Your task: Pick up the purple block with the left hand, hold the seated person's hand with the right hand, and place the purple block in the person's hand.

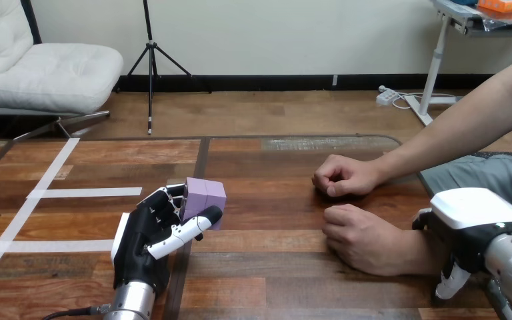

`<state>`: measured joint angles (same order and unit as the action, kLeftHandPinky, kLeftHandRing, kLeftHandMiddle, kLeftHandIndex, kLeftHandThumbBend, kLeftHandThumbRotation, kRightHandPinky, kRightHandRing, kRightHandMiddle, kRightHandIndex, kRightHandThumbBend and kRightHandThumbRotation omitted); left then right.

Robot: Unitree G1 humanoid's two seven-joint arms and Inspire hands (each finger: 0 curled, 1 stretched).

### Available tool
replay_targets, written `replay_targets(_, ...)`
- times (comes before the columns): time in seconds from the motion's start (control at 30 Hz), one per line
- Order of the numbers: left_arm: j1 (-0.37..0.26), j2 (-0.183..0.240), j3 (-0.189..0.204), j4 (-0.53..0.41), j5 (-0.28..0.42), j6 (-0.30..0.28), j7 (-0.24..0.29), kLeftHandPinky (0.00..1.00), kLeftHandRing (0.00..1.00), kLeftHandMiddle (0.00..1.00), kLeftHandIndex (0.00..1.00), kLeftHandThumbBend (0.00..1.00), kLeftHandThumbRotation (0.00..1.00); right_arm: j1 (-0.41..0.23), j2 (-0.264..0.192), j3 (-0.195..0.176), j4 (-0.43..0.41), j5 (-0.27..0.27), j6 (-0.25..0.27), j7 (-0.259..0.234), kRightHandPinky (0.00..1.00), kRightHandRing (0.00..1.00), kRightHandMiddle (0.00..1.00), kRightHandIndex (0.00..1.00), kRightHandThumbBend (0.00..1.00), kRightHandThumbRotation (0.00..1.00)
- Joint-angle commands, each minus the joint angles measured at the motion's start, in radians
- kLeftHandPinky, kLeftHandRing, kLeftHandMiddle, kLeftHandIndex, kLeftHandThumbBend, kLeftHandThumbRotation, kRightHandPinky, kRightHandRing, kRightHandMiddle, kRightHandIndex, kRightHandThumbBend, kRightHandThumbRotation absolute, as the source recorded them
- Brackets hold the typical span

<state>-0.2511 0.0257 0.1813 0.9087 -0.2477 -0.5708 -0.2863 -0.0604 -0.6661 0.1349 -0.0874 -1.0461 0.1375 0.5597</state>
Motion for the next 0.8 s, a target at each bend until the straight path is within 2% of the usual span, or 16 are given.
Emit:
replay_targets(0.0, -0.035, 0.006, 0.008, -0.055, -0.004, -0.002, -0.011, 0.26, 0.33, 0.41, 0.43, 0.77, 0.0, -0.081, -0.04, 0.018, 0.047, 0.001, -0.025, -0.033, 0.78, 0.8, 0.8, 0.79, 0.83, 0.06)
replay_targets(0.27, -0.032, 0.008, 0.007, -0.06, 0.001, 0.0, -0.007, 0.26, 0.32, 0.4, 0.43, 0.77, 0.0, -0.118, -0.03, 0.054, 0.109, -0.009, -0.027, -0.044, 0.78, 0.79, 0.8, 0.78, 0.83, 0.05)
replay_targets(0.77, -0.026, 0.008, 0.008, -0.069, 0.001, 0.002, -0.006, 0.25, 0.32, 0.4, 0.44, 0.77, 0.0, -0.154, -0.029, 0.105, 0.168, -0.023, -0.04, -0.057, 0.78, 0.79, 0.8, 0.79, 0.81, 0.08)
